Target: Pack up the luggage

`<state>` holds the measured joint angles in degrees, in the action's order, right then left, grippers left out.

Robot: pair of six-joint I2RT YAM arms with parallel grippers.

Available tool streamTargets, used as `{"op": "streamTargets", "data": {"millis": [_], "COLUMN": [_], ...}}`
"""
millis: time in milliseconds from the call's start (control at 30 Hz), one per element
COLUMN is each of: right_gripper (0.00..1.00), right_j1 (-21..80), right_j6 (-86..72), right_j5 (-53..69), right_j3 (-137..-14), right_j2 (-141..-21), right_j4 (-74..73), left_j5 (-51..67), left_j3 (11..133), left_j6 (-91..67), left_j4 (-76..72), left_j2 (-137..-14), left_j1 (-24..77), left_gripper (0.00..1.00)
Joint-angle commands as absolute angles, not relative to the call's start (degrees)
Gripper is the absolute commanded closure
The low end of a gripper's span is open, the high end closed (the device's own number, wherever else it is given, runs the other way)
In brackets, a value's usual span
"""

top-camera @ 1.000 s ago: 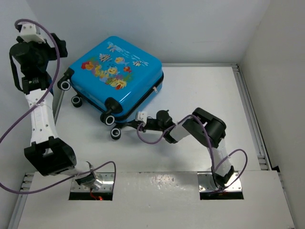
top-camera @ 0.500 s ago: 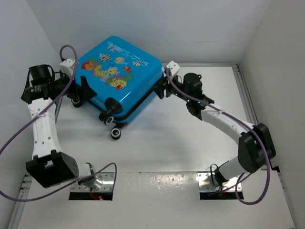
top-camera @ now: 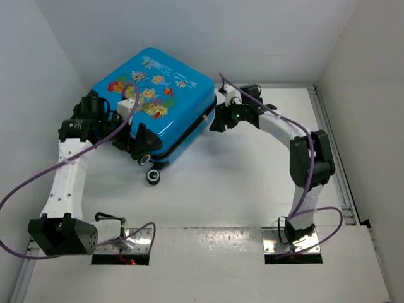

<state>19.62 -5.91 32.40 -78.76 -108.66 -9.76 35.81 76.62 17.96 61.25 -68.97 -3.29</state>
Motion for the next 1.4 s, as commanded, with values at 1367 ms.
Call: {"op": "streamTargets", "data": {"millis": [1367], "right_gripper": [0.46], "right_j1": [16.17], "right_j6": [-13.1], "right_j5": [54.32], "right_j3": [-109.24], "right_j2": [-132.71], "right_j4": [-14.94], "left_j5": [9.84], "left_j3": [71.02], "left_j6": [9.14], "left_j4": [49.04], "left_j2": [-82.53], "left_j1": [13.45], "left_gripper": [0.33]}}
